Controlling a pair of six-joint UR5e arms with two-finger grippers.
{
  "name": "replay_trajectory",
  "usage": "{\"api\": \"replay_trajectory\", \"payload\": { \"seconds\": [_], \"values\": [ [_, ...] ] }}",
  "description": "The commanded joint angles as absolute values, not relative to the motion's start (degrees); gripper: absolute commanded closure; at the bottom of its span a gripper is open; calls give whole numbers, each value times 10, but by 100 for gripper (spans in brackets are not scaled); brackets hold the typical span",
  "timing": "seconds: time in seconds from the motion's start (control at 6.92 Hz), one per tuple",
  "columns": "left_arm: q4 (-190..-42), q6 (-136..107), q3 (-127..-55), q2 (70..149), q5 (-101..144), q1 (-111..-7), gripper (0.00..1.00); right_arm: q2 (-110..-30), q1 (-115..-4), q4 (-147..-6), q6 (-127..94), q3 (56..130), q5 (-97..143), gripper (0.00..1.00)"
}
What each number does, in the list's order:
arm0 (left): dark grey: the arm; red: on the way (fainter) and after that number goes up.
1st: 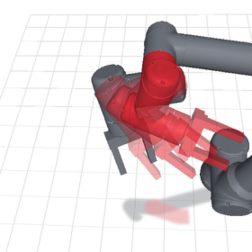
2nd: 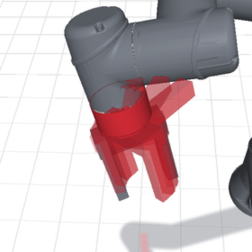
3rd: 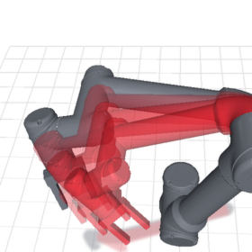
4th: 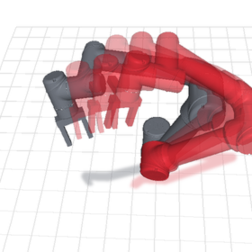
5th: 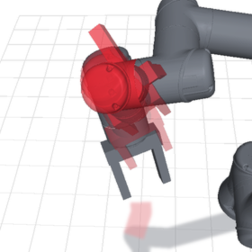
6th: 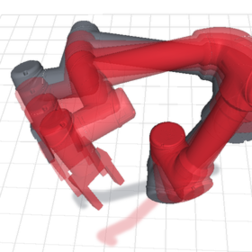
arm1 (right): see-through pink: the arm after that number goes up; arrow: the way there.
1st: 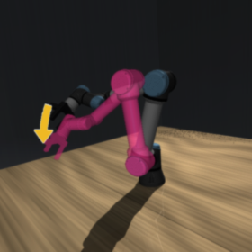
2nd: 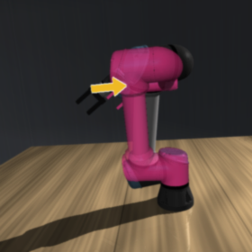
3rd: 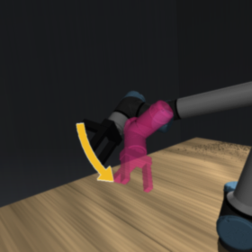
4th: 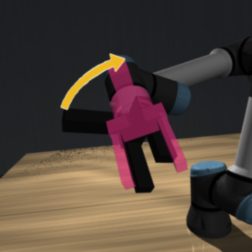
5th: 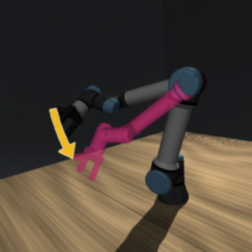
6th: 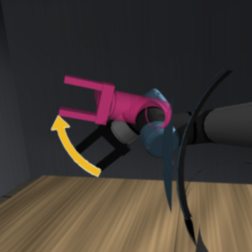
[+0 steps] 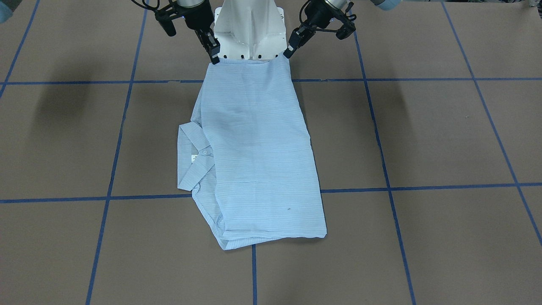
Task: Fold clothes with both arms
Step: 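Lift the near edge with both grippers and fold it away from the robot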
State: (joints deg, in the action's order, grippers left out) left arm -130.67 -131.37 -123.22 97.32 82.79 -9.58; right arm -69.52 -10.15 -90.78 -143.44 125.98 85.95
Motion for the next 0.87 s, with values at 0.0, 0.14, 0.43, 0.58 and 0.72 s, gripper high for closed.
{"api": "replay_trajectory", "payload": {
  "seconds": [0.0, 0.14, 0.43, 0.58, 0.72],
  "values": [
    [-1305, -1262, -1210, 1016, 857, -175, 100, -682, -162, -906, -1370, 1253, 866, 100],
    [-1306, -1256, -1162, 1045, 869, -204, 100, -667, -196, -902, -1342, 1237, 880, 100],
    [-1310, -1216, -1066, 1107, 869, -276, 100, -602, -269, -875, -1305, 1132, 923, 100],
    [-1312, -1192, -1013, 1144, 888, -322, 100, -594, -325, -843, -1285, 1082, 970, 100],
    [-1317, -1160, -978, 1157, 914, -361, 100, -548, -370, -817, -1263, 1011, 1009, 100]
  ]
}}
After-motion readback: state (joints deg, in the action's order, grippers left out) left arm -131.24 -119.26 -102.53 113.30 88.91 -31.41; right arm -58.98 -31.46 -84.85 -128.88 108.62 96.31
